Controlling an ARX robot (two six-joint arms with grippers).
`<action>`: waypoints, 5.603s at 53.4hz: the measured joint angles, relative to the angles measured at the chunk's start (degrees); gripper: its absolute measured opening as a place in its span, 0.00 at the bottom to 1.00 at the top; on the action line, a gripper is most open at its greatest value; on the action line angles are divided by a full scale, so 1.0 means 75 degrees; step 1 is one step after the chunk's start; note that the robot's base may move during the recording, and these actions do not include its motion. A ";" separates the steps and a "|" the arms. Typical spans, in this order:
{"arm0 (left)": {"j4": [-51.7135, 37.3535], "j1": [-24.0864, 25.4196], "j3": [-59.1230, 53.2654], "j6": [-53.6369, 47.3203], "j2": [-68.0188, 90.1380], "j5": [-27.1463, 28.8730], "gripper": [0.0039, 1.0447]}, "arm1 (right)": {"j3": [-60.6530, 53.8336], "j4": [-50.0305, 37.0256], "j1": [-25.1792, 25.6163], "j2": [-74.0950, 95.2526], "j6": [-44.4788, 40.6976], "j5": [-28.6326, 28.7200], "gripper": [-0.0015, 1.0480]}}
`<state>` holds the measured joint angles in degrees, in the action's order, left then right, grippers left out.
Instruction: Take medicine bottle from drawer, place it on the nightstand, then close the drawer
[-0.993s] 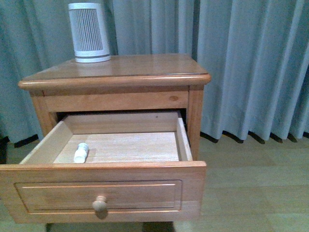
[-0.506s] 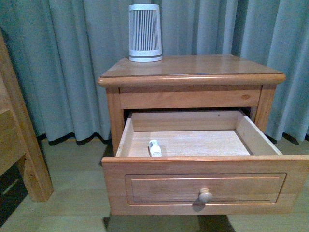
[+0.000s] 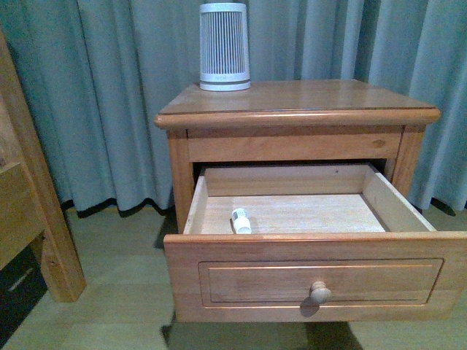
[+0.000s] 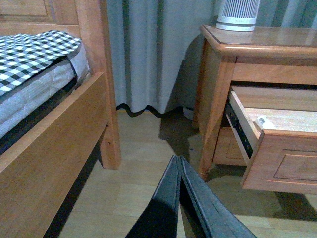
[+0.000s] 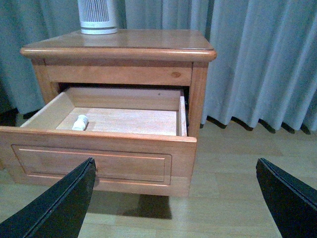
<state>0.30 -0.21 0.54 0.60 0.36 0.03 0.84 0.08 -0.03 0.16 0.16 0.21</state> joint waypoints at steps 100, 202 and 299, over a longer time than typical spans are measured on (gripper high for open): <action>0.0000 0.0000 0.0000 -0.0009 0.0000 0.0000 0.94 | 1.6605 0.2057 -0.3022 2.0301 0.0233 -0.1206 0.93; 0.0000 0.0000 0.0000 -0.0012 0.0000 0.0000 0.94 | 1.4621 -0.1702 -0.0944 1.7220 -0.1891 -0.1134 0.28; 0.0000 0.0000 0.0000 -0.0012 0.0000 0.0000 0.94 | 0.5473 -0.3217 -0.1996 1.0928 0.1448 0.0096 0.03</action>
<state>0.30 -0.21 0.54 0.51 0.36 0.03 41.89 -24.05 -15.00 82.13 11.03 0.93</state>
